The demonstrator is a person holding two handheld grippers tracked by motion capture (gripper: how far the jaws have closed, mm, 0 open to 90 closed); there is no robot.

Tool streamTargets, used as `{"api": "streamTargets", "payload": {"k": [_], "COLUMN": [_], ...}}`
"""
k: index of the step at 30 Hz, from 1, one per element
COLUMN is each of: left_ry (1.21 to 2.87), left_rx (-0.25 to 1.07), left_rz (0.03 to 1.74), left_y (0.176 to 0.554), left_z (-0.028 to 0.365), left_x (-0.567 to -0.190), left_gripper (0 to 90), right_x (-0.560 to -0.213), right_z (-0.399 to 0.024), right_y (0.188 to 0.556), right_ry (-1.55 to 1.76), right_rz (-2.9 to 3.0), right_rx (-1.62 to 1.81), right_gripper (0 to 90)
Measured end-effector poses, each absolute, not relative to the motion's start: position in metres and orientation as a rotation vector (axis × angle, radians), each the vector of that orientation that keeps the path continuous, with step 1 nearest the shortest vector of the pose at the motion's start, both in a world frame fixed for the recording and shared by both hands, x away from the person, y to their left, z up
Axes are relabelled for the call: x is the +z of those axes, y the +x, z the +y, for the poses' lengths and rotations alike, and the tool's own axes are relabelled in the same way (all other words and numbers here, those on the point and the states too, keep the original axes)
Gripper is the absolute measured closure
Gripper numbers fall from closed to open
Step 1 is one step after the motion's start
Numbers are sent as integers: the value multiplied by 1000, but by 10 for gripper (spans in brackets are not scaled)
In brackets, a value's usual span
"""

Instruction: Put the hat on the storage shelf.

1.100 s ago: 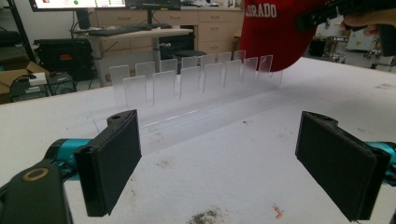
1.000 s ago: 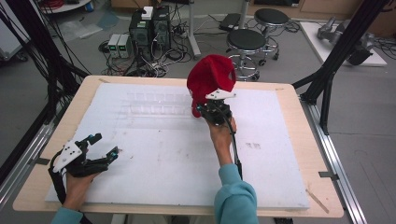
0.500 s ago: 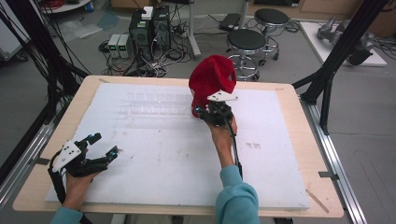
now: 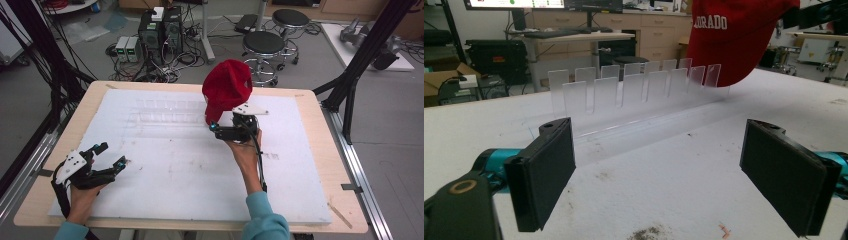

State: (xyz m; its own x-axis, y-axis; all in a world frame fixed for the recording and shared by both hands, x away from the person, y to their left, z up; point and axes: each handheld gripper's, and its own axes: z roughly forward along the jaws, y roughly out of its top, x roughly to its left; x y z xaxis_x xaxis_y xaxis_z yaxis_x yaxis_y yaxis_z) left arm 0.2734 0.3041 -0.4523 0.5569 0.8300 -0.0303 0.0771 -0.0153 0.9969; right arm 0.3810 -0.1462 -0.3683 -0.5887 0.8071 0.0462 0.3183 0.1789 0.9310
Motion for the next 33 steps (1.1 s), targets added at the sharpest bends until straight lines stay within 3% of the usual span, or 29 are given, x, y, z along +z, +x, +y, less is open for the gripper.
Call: {"api": "streamTargets", "payload": {"k": [9,17,33], "left_ry": [1486,1467,1470], "left_rx": [721,730,738], "left_rz": [812,802,792], "left_y": [273,271,271], "left_z": [304,305,304], "left_x": [-452,-453,-453], "left_gripper": [146,146,144], "right_x": [-344,-346,-432], "right_z": [-184,-223,-272], "right_y": [330,287,241], "right_ry": [995,888,976], "right_rz": [1900,1763,1629], "right_rx": [1480,1522,1562], "right_gripper": [90,90,89]}}
